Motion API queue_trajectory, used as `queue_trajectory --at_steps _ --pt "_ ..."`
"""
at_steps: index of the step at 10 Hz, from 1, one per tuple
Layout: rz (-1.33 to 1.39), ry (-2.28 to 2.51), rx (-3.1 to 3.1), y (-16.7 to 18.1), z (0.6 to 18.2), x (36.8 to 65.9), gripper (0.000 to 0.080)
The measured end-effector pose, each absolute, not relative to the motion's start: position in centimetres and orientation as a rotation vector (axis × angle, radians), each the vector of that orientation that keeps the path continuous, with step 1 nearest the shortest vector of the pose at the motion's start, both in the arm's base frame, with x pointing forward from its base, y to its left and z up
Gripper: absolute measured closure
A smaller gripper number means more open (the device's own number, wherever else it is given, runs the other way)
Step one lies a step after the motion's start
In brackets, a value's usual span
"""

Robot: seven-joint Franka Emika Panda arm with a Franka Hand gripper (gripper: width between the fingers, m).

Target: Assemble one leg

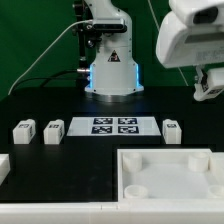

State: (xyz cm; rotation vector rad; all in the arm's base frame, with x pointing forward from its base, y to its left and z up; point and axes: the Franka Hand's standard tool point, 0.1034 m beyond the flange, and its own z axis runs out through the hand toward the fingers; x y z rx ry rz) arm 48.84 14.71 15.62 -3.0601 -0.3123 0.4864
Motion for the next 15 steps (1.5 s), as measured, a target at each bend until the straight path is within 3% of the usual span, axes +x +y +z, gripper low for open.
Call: queue_trajectory --at_steps 5,8,10,14,15 --pt "-0.310 -0.296 -3.035 14.7 15.4 50.4 0.0509" --pt "-0.738 -0.332 -2.939 13.3 16.9 56.8 0.0509" --pt "-0.955 -0.315 -2.853 14.1 16.3 57.8 0.0509" --pt "-0.896 -0.333 -2.883 13.6 15.9 57.6 0.0509" --pt "-0.830 -0.388 -2.920 12.5 15.6 58.7 0.0509"
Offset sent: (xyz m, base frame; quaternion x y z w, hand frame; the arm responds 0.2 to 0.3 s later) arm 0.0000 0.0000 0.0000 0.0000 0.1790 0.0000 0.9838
